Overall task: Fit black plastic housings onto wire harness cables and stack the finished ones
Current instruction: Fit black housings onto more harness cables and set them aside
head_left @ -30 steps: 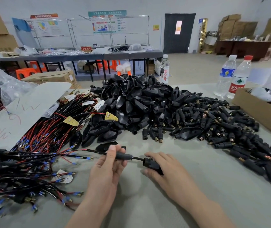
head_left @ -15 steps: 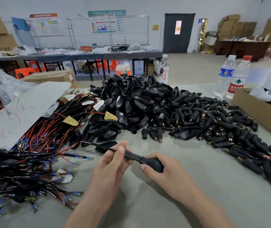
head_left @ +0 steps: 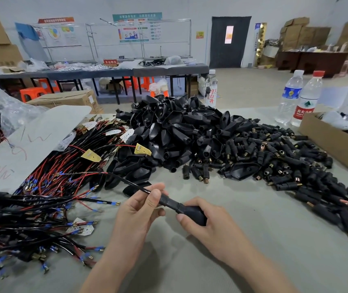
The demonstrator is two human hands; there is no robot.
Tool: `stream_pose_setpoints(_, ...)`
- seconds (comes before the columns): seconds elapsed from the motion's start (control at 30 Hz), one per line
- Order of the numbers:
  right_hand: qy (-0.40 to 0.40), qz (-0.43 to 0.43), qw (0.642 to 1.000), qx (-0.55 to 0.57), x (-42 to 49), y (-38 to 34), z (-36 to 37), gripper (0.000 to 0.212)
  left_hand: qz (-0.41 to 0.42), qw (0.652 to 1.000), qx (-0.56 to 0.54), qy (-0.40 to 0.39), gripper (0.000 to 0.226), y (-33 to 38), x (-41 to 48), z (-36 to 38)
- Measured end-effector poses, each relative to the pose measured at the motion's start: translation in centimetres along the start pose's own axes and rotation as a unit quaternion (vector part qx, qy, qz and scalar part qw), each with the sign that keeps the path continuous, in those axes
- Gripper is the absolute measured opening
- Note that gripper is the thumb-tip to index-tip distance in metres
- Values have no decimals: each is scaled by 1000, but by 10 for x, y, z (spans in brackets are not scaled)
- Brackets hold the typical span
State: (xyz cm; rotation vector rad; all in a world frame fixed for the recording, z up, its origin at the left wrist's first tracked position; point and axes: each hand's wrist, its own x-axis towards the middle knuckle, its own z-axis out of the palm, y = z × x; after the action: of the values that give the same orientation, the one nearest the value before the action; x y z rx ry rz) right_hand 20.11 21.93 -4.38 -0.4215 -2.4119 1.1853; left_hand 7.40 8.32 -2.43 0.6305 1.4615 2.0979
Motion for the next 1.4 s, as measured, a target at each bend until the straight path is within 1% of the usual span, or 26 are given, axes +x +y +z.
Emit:
stream_pose_setpoints(0.13,10,-20,998,-60,-2,-3,-1,31,7,999,30,-18,40,0,-1,-1)
stream_pose_setpoints(0.3,3,-39,998,-40,-3,-7,-3,27,-6,999,36,-36,38,-1,-4,0)
stream_pose_setpoints(0.43,8,-43,998,-40,-5,-8,-2,28,-20,997,51,-52,38,-5,-8,6)
stream_pose_setpoints(0.63,12,-46,998,-41,-4,-10,-1,30,-28,997,44,-51,37,-7,-7,8)
stream_pose_setpoints(0.7,12,-42,997,-64,-5,-9,-1,30,-35,997,41,-51,38,-7,-8,9)
stream_pose_setpoints(0.77,19,-39,993,-109,-5,-8,-2,36,-44,997,35,-58,39,-8,-8,10)
stream_pose_setpoints(0.87,32,-57,976,-208,-6,-8,-2,38,-51,996,31,-73,35,-11,-9,11)
stream_pose_setpoints(0.93,45,-66,967,-240,-3,-10,-1,37,-53,996,18,-72,34,-12,-8,10)
stream_pose_setpoints(1.0,63,-60,974,-210,-1,-10,-1,43,-38,997,-4,-64,30,-11,-5,6)
stream_pose_setpoints(1.07,75,-44,986,-142,1,-9,-2,54,-19,998,-28,-47,27,-8,-2,0)
stream_pose_setpoints(1.1,81,-38,990,-110,1,-8,-2,55,-16,999,-37,-37,27,-7,-1,-2)
stream_pose_setpoints(1.17,88,-33,993,-74,1,-6,-1,49,-20,998,-48,-28,28,-6,0,-4)
stream_pose_setpoints(1.23,92,-36,993,-62,1,-6,-2,41,-29,998,-58,-24,29,-7,1,-3)
stream_pose_setpoints(1.4,121,-56,990,-45,1,-7,1,42,-59,993,-90,-37,38,-3,-2,1)
